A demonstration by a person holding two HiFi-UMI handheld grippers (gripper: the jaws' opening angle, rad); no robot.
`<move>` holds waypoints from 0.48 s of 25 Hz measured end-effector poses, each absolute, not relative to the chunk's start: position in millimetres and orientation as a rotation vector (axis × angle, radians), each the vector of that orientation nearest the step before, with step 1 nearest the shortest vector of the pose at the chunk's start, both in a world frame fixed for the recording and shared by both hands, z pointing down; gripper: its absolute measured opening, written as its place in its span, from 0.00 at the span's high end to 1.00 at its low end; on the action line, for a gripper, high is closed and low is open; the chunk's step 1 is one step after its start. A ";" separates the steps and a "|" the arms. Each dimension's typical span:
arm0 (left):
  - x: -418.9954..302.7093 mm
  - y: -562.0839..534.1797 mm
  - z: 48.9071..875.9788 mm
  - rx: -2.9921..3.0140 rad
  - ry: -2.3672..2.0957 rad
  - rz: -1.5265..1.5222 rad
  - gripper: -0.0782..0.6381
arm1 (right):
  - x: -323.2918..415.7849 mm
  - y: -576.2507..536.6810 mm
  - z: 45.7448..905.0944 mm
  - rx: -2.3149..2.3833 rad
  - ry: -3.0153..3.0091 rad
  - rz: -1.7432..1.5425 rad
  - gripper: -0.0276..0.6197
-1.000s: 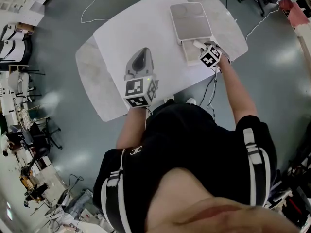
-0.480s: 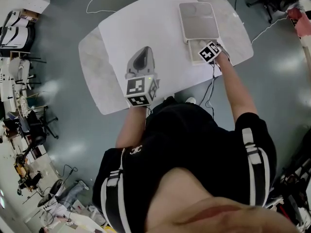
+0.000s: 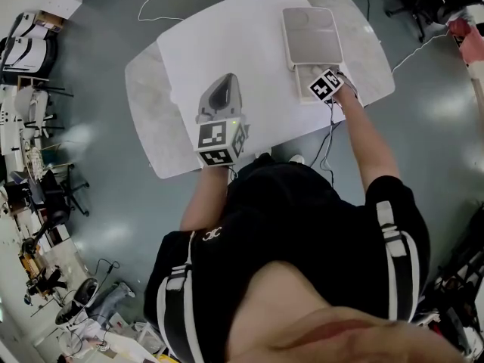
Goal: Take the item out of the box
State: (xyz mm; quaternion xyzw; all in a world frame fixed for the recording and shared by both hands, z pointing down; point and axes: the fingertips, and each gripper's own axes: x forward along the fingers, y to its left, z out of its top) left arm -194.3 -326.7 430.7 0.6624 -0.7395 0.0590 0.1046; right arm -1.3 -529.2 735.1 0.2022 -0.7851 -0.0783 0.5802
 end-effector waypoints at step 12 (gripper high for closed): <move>-167.0 -350.1 429.3 2.073 -2.076 0.140 0.87 | 0.1 -497.9 685.5 0.429 -1.965 -0.170 0.75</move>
